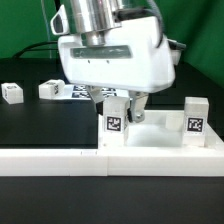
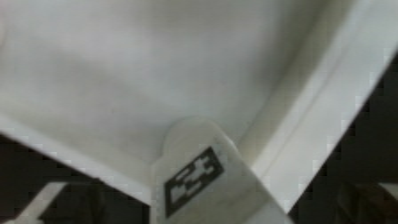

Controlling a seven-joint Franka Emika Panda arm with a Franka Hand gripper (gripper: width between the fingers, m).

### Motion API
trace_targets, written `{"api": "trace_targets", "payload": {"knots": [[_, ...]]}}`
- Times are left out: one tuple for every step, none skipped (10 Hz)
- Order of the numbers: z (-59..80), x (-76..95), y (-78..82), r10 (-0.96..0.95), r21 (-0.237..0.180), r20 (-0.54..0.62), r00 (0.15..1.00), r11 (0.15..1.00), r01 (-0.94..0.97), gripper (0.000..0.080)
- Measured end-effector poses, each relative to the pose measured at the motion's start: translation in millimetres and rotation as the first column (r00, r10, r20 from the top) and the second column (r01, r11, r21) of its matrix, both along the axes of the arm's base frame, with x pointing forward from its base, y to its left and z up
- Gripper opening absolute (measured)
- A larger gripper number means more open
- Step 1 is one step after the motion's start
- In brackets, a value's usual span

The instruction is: Assemble square table

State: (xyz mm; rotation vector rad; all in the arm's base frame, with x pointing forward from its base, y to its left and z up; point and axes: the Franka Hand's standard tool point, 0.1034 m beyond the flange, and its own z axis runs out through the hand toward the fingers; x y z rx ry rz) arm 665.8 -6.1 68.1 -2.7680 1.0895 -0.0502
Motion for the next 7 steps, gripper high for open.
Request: {"api": "trace_targets", "payload": {"knots": [[1.1,1.2,-1.5,0.171,-0.034,0.016,0.985,0.985,-0.17,0.0649],[0.4,1.3,-2.3,0.233,-0.043,0.018,0.972,0.972,-0.232,0.0649],[0.1,1.1,-1.8,0.152,-0.032,0.009,0.988,0.988,-0.152,0.0526],[-0.1,1.0,-2.3,0.158,-0.035,0.009,0.987,0.987,-0.158,0.0387],[-0.2,1.0,-2.1,0.137,-0.031,0.007,0.991,0.99,-0.137,0.0387],[-0.2,0.9,-2.6,0.076,-0.026,0.0,0.997,0.997,-0.076,0.029],[-0.2,1.0,-2.6,0.01,-0.02,-0.008,1.0,1.0,-0.01,0.029]]}}
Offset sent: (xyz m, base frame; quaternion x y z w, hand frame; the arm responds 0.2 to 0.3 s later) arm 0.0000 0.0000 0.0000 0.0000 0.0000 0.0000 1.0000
